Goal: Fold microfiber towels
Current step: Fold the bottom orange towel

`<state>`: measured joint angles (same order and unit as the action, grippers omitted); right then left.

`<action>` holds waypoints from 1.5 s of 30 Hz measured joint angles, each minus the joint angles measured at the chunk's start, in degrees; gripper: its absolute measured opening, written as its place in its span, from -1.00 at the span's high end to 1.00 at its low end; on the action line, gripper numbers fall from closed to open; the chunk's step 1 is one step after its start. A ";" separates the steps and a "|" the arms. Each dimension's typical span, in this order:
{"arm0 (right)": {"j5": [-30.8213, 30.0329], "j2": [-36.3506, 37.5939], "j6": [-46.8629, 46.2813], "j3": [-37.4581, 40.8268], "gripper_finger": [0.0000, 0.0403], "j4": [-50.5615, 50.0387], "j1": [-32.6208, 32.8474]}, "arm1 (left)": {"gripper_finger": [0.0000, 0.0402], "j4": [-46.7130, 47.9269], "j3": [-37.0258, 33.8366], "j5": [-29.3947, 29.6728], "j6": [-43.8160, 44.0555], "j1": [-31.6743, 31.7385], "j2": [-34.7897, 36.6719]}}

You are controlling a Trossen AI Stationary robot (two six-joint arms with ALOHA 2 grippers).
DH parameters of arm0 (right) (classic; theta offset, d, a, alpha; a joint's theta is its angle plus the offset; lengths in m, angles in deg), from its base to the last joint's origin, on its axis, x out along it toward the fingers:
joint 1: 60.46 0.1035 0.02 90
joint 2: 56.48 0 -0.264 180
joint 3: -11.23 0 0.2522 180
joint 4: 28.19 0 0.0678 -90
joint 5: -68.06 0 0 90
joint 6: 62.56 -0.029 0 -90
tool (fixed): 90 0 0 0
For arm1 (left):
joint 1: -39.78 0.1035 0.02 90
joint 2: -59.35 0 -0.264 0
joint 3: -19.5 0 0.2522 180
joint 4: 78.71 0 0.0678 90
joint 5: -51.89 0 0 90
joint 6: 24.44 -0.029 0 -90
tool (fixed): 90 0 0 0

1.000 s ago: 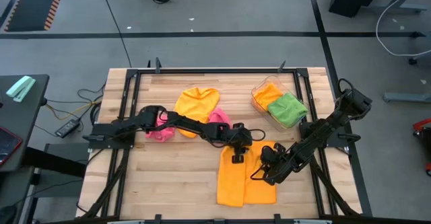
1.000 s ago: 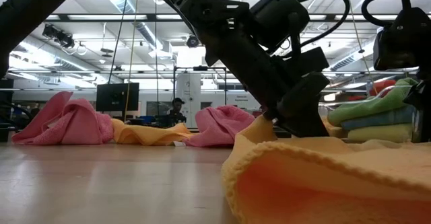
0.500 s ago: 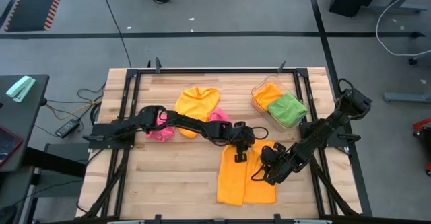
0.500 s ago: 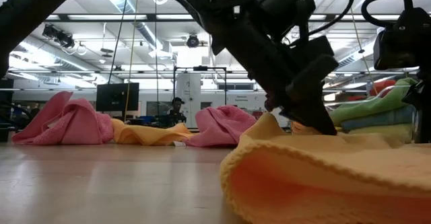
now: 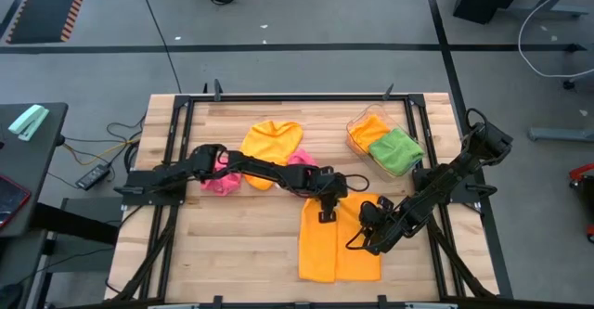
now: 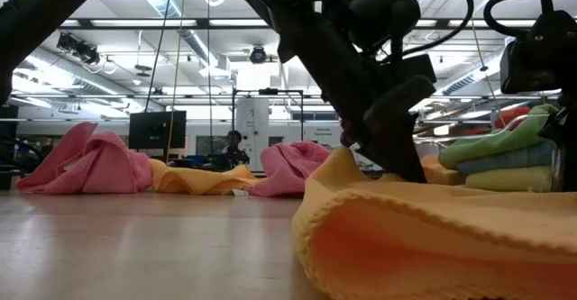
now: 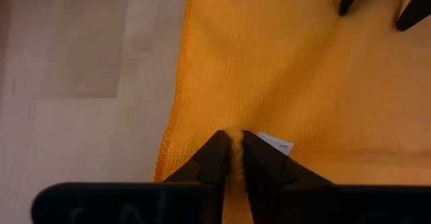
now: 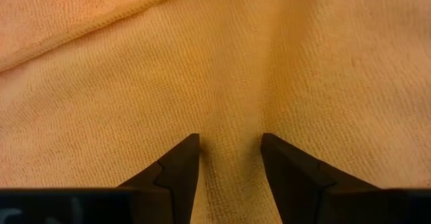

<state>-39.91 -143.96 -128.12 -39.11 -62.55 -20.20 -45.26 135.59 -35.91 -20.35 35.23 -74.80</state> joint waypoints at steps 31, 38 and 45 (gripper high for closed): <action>0.48 0.00 0.44 -0.02 0.16 0.09 -0.02 | 0.82 -2.85 0.02 0.39 -0.66 2.19 0.37; 0.48 0.00 0.20 -0.02 0.16 0.17 -0.02 | 0.53 -3.13 0.00 0.81 -2.14 2.03 -0.31; 0.48 0.00 0.07 -0.02 0.16 0.22 -0.02 | -0.03 -2.35 -0.11 0.74 -1.79 1.67 0.03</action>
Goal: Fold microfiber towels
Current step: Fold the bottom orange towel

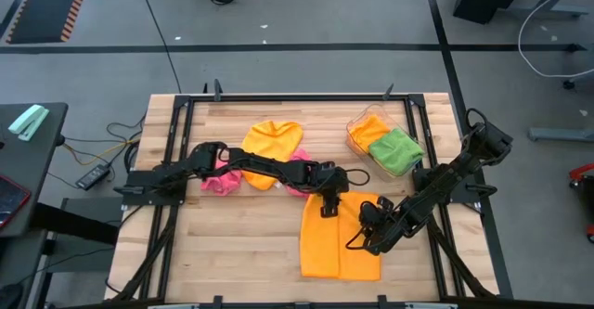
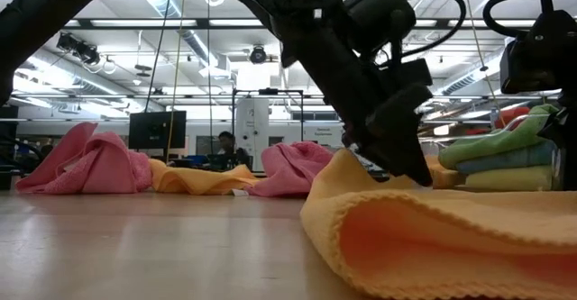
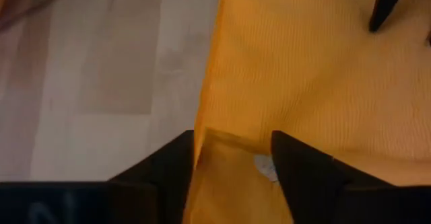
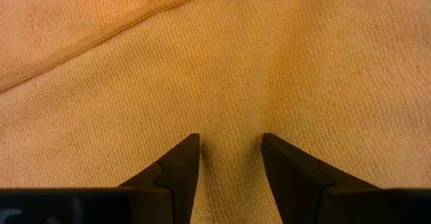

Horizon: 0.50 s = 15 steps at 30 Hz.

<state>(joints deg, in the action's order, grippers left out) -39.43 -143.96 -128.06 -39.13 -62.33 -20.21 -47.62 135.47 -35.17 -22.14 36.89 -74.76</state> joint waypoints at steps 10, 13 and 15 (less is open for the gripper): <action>1.18 4.06 3.37 -0.70 0.16 -1.83 -0.29 | -0.24 5.85 0.09 -2.06 0.24 0.06 6.78; 2.15 6.08 3.10 -0.70 0.16 -3.73 -0.39 | -0.19 6.84 0.09 -7.33 4.59 0.06 8.23; 2.86 8.12 0.42 -0.70 0.16 -6.96 -0.61 | -0.14 6.68 0.09 -12.72 8.78 -0.24 8.38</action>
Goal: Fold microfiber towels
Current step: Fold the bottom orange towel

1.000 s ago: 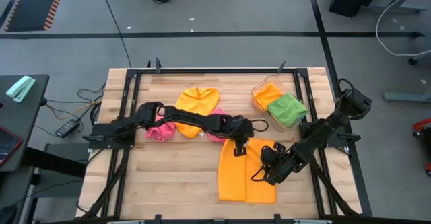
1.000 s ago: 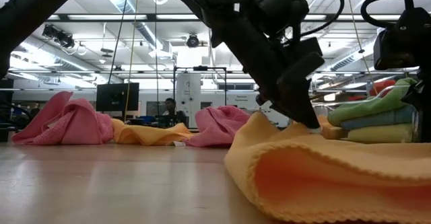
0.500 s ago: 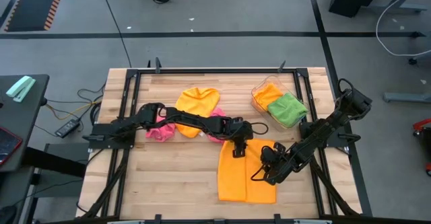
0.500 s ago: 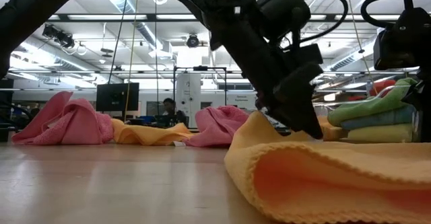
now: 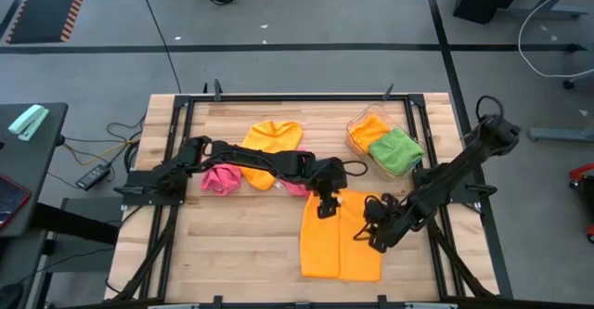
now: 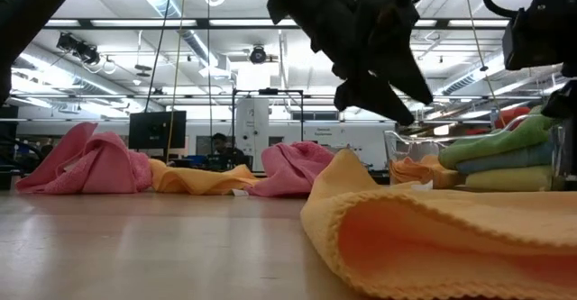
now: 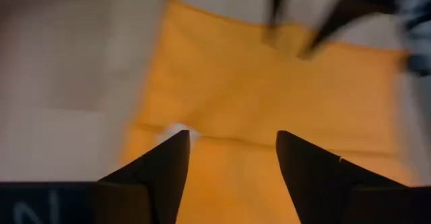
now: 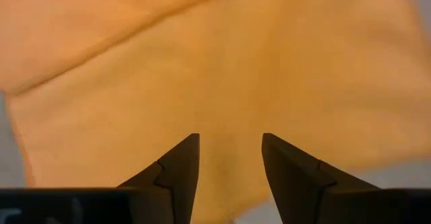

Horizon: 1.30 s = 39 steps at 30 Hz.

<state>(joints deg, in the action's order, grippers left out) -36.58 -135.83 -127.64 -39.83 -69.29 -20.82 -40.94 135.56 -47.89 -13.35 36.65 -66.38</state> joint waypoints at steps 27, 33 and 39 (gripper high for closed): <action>6.98 15.22 1.57 4.75 0.16 -18.89 -23.29 | 0.28 2.13 -0.04 -5.52 14.08 -10.09 1.13; 0.25 15.97 -0.34 1.82 0.19 -20.95 -17.70 | 0.35 4.92 -0.04 -5.49 14.13 -9.80 2.41; -3.73 13.97 -9.19 0.79 0.27 -20.45 -10.68 | 0.40 5.80 -0.05 -4.73 12.71 -9.21 3.65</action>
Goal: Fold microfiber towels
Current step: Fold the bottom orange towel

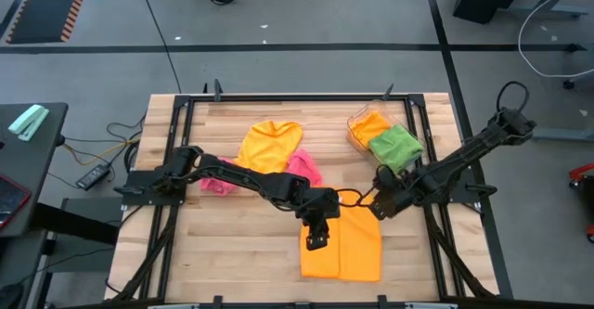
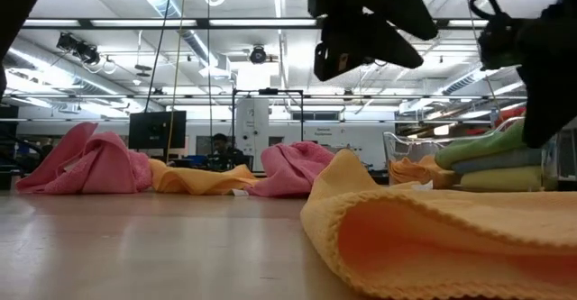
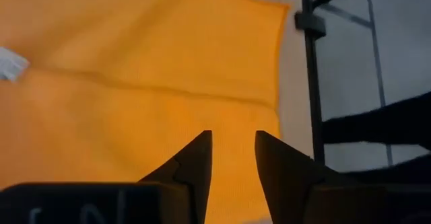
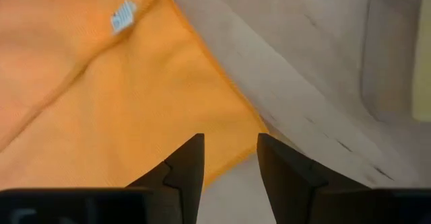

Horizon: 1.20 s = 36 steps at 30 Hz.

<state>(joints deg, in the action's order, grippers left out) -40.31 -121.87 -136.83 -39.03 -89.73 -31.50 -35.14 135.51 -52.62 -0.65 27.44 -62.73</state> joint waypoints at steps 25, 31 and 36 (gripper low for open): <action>13.22 -1.04 48.16 12.93 0.59 25.84 -23.77 | 0.45 1.90 0.03 1.40 2.09 0.63 1.88; 21.24 -1.03 53.46 12.93 0.60 25.16 -33.55 | 0.48 1.99 0.03 1.41 2.72 0.49 1.86; 25.70 0.46 47.63 12.93 0.60 25.56 -32.10 | 0.48 2.03 0.03 1.39 3.03 0.46 1.86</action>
<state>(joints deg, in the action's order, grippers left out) -14.61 -121.41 -89.21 -26.10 -64.17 -63.61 -33.11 135.54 -51.23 2.38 27.90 -60.87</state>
